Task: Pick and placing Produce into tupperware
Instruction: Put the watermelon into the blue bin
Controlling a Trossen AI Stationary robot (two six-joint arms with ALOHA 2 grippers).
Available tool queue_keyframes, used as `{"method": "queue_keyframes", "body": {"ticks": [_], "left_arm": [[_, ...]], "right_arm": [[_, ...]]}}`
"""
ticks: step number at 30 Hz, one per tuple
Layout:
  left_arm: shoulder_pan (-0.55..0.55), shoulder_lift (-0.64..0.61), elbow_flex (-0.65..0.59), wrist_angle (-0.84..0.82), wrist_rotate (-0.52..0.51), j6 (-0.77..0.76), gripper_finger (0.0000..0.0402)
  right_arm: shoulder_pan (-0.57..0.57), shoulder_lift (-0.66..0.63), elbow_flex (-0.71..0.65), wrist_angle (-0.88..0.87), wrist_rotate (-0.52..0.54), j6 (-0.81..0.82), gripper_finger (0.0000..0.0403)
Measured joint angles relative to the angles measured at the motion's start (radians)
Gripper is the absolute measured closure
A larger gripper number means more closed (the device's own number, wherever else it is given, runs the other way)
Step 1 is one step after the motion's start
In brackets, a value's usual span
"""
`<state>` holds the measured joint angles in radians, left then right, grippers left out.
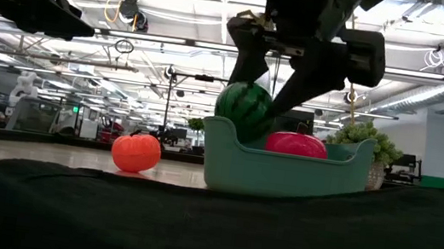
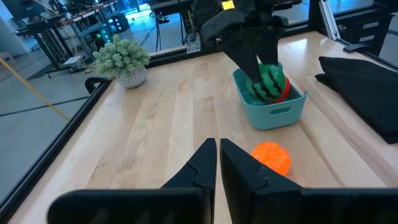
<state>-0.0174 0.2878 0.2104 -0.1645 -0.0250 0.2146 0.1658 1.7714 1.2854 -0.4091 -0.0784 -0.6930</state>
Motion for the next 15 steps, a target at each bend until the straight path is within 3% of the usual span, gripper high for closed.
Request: {"method": "queue_keyframes", "body": {"ticks": [15], "left_arm": [[0.0, 0.0, 0.0, 0.0, 0.0, -0.001, 0.0376]], "right_arm": [[0.0, 0.0, 0.0, -0.023, 0.005, -0.056, 0.0126]]}}
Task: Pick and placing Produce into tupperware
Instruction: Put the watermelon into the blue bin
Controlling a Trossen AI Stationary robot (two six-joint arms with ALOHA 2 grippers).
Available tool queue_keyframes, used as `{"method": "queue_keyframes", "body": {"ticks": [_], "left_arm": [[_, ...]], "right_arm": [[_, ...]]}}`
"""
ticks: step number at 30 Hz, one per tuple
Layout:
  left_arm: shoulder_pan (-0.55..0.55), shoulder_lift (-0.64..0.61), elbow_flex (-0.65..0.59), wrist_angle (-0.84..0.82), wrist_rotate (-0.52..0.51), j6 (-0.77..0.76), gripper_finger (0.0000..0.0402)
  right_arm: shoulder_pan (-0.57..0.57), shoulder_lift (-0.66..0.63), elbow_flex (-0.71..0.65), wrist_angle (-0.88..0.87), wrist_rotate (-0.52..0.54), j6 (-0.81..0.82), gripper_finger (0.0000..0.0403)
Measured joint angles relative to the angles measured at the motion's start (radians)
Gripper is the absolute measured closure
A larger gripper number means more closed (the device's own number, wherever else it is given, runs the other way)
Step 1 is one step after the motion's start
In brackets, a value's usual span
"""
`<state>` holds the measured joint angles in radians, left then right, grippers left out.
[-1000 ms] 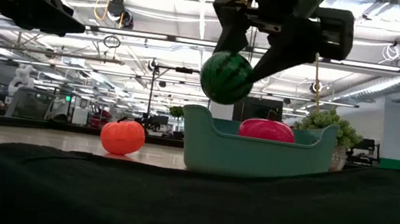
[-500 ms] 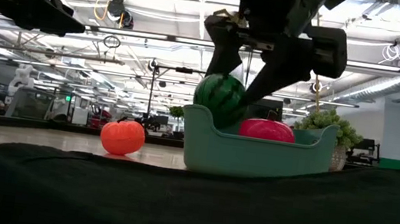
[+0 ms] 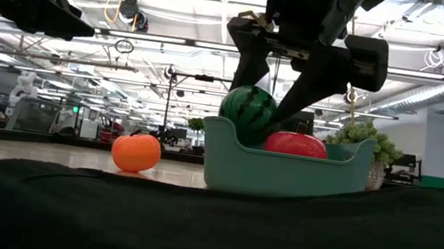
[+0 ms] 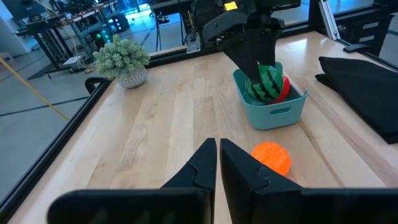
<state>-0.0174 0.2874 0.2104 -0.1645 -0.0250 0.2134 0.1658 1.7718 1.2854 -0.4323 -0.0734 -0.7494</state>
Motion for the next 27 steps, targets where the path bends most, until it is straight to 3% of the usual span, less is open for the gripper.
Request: {"method": "queue_keyframes", "body": {"ticks": [15, 27], "left_arm": [[0.0, 0.0, 0.0, 0.0, 0.0, -0.002, 0.0376], [0.0, 0.0, 0.0, 0.0, 0.0, -0.002, 0.0376]], "right_arm": [[0.0, 0.0, -0.002, -0.005, -0.001, -0.079, 0.0126], [0.002, 0.0, -0.082, 0.081, 0.025, -0.147, 0.0126]]}}
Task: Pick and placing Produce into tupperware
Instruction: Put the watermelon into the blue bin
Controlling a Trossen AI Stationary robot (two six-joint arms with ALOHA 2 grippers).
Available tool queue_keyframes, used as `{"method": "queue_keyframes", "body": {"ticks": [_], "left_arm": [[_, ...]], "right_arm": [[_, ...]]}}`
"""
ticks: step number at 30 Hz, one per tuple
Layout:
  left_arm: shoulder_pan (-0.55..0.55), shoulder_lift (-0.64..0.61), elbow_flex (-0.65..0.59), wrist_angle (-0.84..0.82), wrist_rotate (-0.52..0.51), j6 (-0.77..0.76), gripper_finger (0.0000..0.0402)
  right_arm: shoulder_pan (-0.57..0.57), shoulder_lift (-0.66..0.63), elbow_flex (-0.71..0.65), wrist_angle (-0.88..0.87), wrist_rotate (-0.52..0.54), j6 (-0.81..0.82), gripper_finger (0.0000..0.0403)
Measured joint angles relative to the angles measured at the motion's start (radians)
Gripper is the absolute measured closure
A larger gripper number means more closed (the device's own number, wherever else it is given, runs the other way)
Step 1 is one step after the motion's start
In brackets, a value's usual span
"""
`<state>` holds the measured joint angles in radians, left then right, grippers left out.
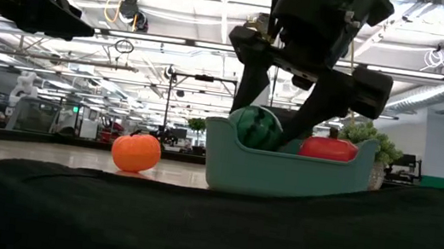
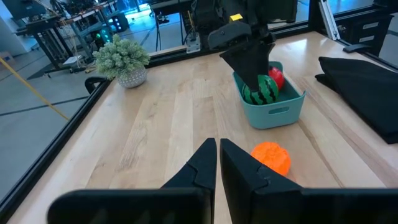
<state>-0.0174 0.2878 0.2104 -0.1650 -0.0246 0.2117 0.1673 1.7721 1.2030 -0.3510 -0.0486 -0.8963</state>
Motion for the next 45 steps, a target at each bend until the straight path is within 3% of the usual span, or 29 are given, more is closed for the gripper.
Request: {"method": "queue_keyframes", "body": {"ticks": [27, 45], "left_arm": [[0.0, 0.0, 0.0, -0.004, 0.0, 0.001, 0.0376], [0.0, 0.0, 0.0, -0.004, 0.0, 0.001, 0.0376]], "right_arm": [[0.005, 0.028, 0.0, 0.002, 0.0, -0.088, 0.0126], [0.003, 0.027, 0.001, 0.028, -0.039, 0.039, 0.0126]]}}
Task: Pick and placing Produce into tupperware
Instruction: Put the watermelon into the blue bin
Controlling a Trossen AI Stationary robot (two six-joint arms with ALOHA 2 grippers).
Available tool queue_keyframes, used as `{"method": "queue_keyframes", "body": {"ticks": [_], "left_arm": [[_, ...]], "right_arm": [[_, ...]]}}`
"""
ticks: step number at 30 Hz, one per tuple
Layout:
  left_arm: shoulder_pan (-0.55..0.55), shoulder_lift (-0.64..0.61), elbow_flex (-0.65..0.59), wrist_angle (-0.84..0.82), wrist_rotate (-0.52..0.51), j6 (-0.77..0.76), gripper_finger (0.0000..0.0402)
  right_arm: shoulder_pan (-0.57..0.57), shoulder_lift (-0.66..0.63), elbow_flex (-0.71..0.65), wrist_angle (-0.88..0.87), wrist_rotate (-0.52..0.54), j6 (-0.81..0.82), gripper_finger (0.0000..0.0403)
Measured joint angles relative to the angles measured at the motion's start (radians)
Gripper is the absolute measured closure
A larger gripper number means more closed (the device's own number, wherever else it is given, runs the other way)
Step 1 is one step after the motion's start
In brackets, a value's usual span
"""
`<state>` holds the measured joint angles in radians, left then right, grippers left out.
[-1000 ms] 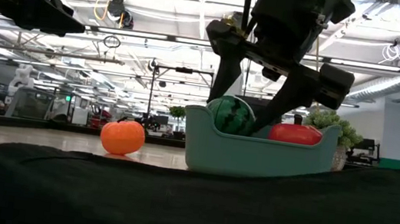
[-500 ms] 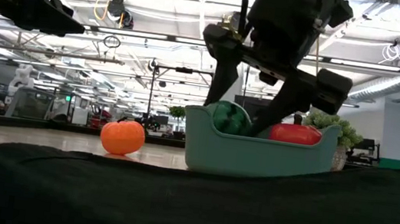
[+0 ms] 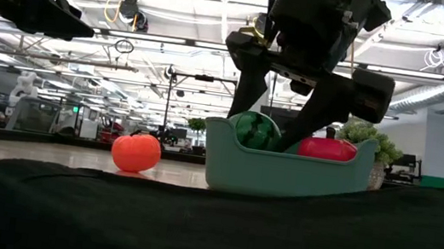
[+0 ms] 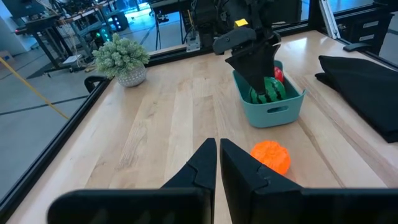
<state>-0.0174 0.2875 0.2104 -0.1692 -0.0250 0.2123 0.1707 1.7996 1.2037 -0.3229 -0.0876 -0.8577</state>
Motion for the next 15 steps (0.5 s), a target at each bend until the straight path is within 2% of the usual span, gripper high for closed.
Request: {"method": "queue_keyframes", "body": {"ticks": [15], "left_arm": [[0.0, 0.0, 0.0, 0.0, 0.0, 0.0, 0.0376]], "right_arm": [[0.0, 0.0, 0.0, -0.001, -0.019, 0.011, 0.0126]]}}
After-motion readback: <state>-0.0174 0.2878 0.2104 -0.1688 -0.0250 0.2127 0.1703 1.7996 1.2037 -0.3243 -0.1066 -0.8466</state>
